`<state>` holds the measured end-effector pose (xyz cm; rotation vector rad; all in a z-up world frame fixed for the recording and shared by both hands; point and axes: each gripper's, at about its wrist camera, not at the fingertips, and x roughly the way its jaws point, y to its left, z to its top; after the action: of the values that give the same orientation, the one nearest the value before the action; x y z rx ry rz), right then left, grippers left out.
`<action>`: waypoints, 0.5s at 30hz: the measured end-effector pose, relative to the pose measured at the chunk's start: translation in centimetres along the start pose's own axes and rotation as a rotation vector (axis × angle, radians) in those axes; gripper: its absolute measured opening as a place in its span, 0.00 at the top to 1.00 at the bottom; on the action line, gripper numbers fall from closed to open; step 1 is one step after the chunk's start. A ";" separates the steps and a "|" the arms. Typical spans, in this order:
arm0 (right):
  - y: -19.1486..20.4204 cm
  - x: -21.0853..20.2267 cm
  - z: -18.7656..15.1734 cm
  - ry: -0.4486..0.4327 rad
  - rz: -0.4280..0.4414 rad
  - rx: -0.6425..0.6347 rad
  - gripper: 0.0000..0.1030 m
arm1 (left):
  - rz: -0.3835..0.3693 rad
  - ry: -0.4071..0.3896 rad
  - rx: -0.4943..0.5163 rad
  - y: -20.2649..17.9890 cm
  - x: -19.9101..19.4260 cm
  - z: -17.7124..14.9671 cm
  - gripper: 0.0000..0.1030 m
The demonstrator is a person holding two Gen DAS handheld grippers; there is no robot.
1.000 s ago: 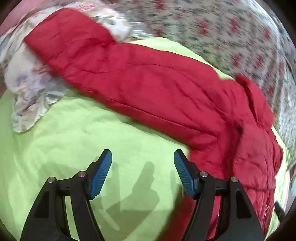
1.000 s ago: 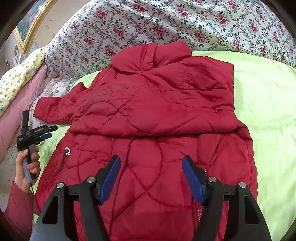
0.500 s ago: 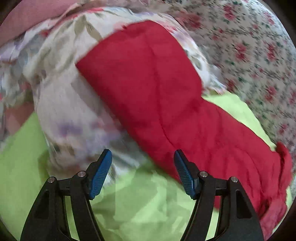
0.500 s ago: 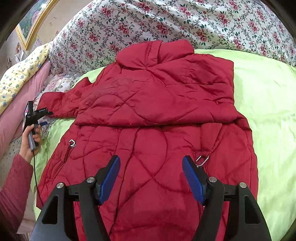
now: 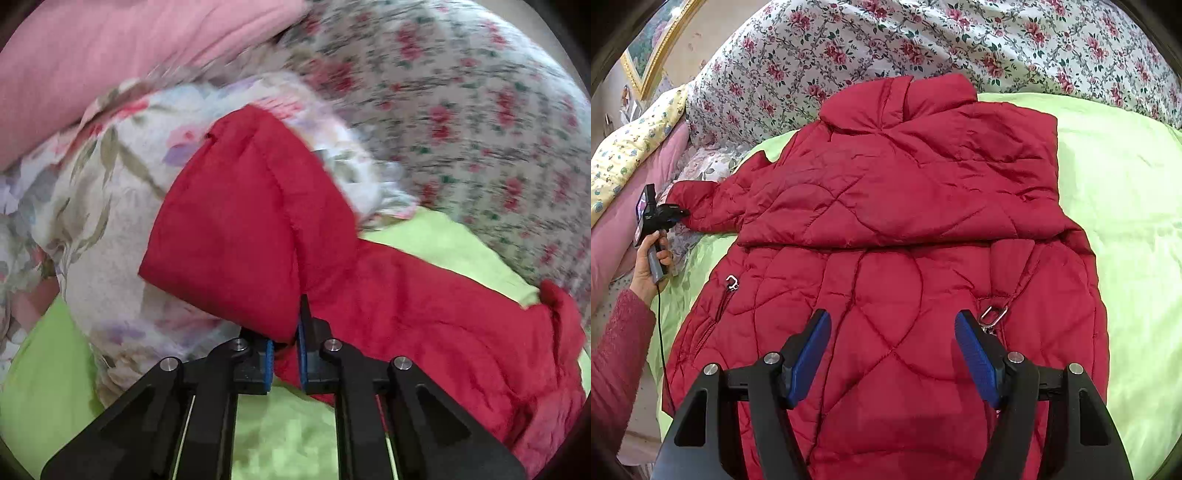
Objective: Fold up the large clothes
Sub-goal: 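Move the left tool to the other sleeve and grasp it, then fold the held sleeve across the coat back with the left tool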
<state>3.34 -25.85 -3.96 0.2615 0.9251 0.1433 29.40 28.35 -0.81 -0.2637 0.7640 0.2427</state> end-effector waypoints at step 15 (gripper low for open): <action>-1.0 -0.3 -0.2 -0.003 0.046 0.030 0.31 | -0.324 -0.054 0.198 -11.6 -9.3 -7.0 0.94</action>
<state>3.07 -26.89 -4.14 0.3109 0.9188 0.1713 22.01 14.12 2.57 -0.1886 0.6749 -0.1313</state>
